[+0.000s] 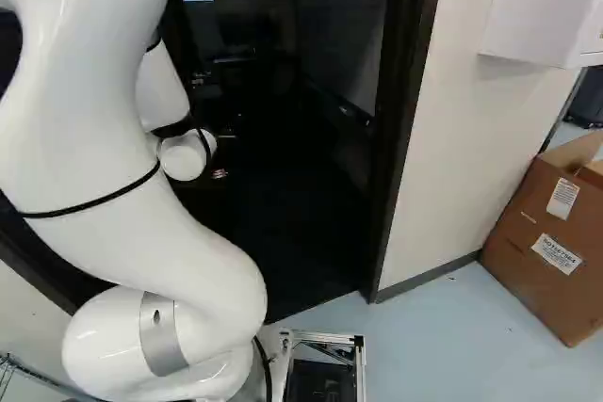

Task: Open the door and move inside

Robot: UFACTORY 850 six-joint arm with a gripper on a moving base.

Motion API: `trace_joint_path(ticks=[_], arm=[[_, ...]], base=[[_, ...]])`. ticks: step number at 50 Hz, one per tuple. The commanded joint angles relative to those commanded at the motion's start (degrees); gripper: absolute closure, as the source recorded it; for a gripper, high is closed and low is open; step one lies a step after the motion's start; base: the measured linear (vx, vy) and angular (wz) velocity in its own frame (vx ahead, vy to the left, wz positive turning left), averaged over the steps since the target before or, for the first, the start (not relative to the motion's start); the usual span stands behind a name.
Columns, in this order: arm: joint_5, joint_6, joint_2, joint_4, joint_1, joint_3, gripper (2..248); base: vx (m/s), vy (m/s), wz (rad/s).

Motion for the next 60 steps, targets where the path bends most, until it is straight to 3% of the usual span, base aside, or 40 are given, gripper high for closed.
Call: trace_joint_path(ticks=[36, 60], arm=[[0.0, 0.0, -0.1, 0.0, 0.2, -0.1, 3], [0.0, 0.0, -1.3, 2.3, 2.1, -1.4, 3]], base=[[0.000, 0.000, 0.000], [0.000, 0.000, 0.000]])
